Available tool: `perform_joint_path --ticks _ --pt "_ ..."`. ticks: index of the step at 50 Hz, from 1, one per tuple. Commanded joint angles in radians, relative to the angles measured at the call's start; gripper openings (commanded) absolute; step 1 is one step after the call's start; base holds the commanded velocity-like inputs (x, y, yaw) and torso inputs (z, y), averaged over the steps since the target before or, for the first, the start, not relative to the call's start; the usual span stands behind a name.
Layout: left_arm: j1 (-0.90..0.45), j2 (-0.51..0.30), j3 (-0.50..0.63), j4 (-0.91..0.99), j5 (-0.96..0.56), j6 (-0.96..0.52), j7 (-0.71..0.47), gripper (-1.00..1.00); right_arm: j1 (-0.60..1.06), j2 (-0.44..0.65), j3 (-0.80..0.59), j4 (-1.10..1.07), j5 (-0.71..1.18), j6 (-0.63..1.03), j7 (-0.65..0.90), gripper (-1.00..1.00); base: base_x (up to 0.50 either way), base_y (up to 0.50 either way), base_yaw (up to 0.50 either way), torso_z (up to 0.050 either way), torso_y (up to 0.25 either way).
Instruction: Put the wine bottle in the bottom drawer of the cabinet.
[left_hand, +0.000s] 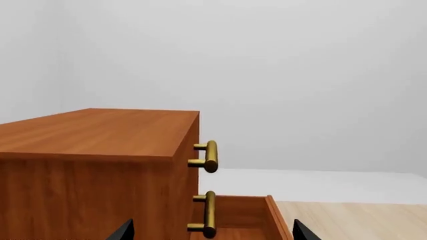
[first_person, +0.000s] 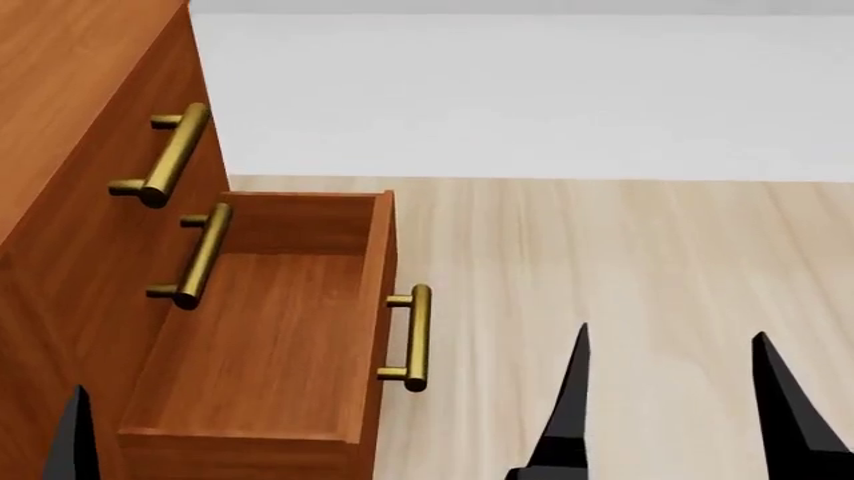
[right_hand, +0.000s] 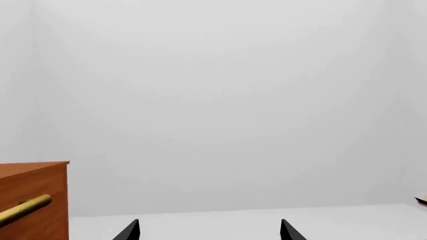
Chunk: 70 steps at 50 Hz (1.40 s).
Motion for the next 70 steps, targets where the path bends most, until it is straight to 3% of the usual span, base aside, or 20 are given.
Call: perform_joint_path --ticks 1,15,29,51,63,70 --pt "0.000 -0.002 0.004 -0.010 -0.002 0.008 -0.001 1.00 0.001 0.008 -0.016 0.013 -0.019 -0.012 -0.002 1.00 0.27 0.00 0.00 0.000 0.000" --pt "-0.005 -0.012 0.001 0.003 -0.011 0.008 -0.016 1.00 0.003 0.030 0.004 -0.021 -0.009 0.003 0.018 1.00 0.17 0.00 0.00 0.000 0.000" --pt "0.002 -0.019 0.003 -0.005 -0.008 0.026 -0.016 1.00 0.034 0.100 0.168 -0.051 0.095 0.093 0.088 1.00 0.00 0.00 0.00 0.000 0.000" --pt "-0.004 -0.011 0.015 -0.031 -0.002 0.038 -0.010 1.00 -0.047 0.174 0.465 0.001 0.156 0.097 0.125 1.00 0.00 0.00 0.00 0.000 0.000" --pt "0.000 -0.012 0.018 -0.033 -0.007 0.047 -0.007 1.00 -0.080 0.180 0.577 0.050 0.173 0.090 0.126 1.00 0.00 0.00 0.00 0.000 0.000" --pt "-0.001 -0.003 0.032 -0.041 0.000 0.046 0.000 1.00 -0.080 0.157 0.560 0.108 0.145 0.054 0.112 1.00 0.00 0.00 0.00 0.000 0.000"
